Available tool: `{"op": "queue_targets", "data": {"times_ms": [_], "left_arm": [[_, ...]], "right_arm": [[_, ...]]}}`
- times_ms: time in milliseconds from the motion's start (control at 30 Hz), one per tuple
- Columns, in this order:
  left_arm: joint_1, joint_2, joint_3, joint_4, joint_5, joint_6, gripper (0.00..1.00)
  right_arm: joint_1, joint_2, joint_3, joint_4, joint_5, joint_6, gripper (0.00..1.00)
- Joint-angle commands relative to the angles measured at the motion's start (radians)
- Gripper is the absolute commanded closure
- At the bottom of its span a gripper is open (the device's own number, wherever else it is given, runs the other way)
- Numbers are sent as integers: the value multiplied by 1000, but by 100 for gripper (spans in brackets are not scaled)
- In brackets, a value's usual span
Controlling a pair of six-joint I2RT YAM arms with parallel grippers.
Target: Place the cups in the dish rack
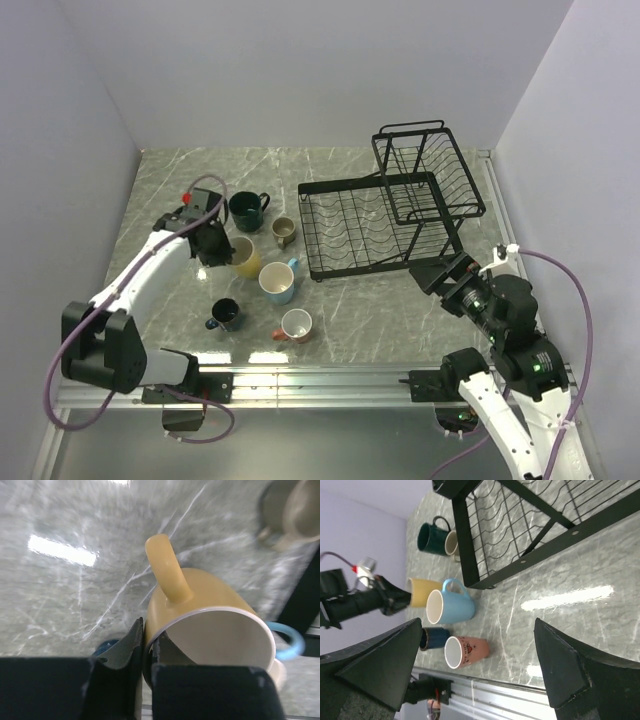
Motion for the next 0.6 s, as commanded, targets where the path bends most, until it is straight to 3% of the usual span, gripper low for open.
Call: {"op": "queue_targets", "data": {"times_ms": [0,33,100,300,367,433,567], "left_arm": [[40,-115,125,-44,5,2,100],[49,-141,150,-47,19,5,100],[75,-173,159,-13,112,24,100],[78,-348,145,148,385,9,100],[78,-374,136,172,433,2,100],[77,-407,127,211,507,-9,100],[75,-468,96,349,649,-76,99]], "right_arm": [[4,37,65,107,-55,-8,4],[6,43,73,115,-59,10,13],[4,67,85,153,-82,45,17],[12,230,131,327,-355,159,7],[41,255,174,325,-307,130,0],[79,261,254,313,-222,67,0],[84,317,265,418,-318,77,0]]}}
